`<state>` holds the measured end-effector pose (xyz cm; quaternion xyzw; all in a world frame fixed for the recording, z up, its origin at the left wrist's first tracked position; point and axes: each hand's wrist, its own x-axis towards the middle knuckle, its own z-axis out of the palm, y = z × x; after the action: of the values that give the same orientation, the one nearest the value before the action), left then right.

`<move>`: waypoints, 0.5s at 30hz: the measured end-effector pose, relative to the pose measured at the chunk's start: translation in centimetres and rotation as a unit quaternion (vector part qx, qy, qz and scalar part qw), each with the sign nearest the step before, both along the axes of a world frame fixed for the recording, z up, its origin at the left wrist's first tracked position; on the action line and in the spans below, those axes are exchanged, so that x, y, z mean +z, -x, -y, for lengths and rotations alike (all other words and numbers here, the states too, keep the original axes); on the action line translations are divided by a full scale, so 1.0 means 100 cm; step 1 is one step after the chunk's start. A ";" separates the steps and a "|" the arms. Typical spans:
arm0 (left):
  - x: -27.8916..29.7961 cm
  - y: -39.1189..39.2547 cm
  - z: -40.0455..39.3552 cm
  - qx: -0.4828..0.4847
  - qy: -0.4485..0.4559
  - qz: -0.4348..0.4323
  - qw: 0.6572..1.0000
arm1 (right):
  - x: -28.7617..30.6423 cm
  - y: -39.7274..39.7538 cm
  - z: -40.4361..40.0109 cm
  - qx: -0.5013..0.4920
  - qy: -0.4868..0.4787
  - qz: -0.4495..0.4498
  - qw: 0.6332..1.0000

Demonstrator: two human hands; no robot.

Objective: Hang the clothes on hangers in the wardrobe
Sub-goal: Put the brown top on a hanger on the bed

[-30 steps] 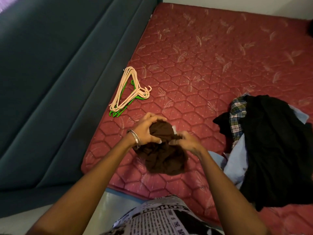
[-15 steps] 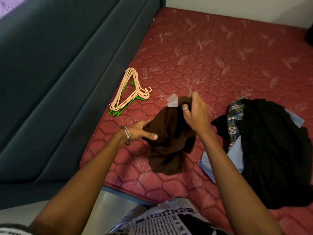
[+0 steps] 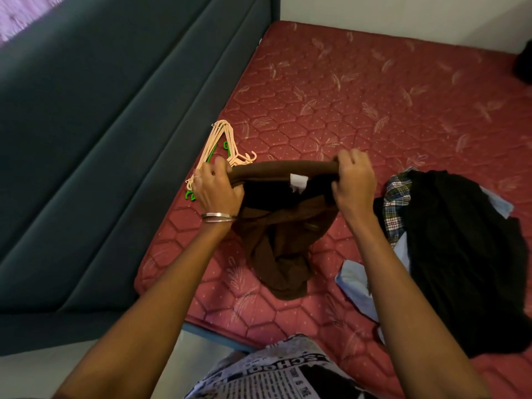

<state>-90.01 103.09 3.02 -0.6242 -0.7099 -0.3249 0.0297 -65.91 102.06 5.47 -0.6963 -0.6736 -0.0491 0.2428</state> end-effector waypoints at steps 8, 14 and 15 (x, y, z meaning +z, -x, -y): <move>-0.050 0.037 0.022 -0.315 0.497 0.252 0.768 | -0.040 -0.014 0.009 -0.041 0.270 -0.158 0.949; -0.046 0.043 0.028 -0.337 0.663 -0.059 0.665 | -0.040 -0.008 0.019 -0.127 0.155 -0.353 0.914; -0.049 0.045 0.027 -0.348 0.643 -0.120 0.671 | -0.039 -0.006 0.020 -0.136 0.133 -0.403 0.895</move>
<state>-94.49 100.40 -1.92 -0.7245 -0.4646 0.3030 -0.4092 -65.34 100.07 1.53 -0.7667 -0.4174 0.2931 0.3899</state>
